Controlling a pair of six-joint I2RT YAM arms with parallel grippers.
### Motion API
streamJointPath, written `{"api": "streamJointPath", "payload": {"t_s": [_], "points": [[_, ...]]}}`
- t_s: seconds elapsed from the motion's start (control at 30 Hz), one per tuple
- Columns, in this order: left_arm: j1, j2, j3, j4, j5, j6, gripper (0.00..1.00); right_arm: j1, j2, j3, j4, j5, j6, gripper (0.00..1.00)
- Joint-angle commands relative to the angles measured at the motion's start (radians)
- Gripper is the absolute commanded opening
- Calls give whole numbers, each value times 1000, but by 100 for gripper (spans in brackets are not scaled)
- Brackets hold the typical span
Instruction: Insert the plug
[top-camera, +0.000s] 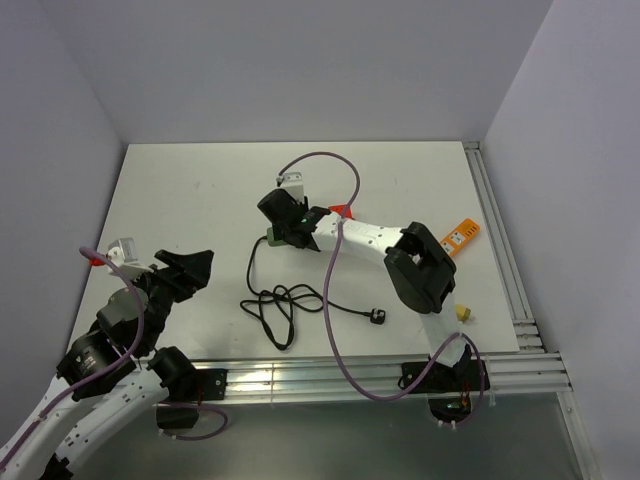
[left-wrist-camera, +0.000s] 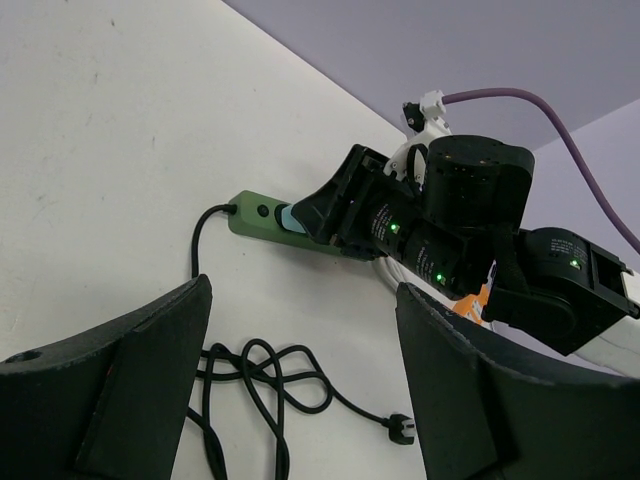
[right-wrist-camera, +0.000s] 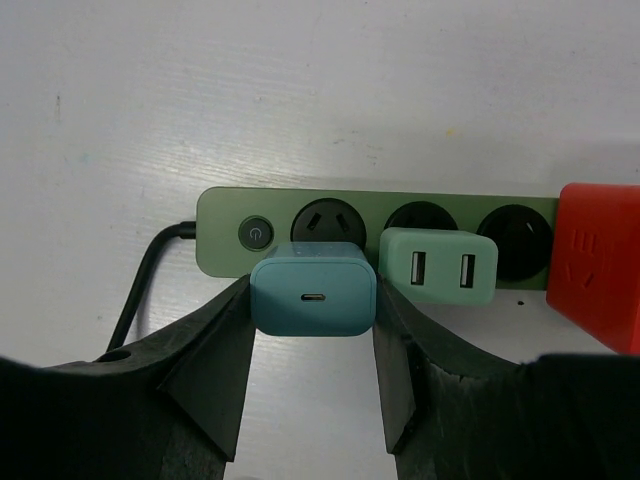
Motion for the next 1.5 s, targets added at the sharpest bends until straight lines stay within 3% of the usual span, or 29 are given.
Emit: {"api": "streamJointPath", "payload": {"t_s": [0.0,1.2,1.47], "points": [[1,6,-11,38,20,6,79,-4,-66,6,14,32,-16,0],[1,-16,-14,8,12,1,79,-4,58,90,-75,78,-11,0],[1,-19,-6,-4,5,1,80,-4,98,127,-99,150,-39,0]]}}
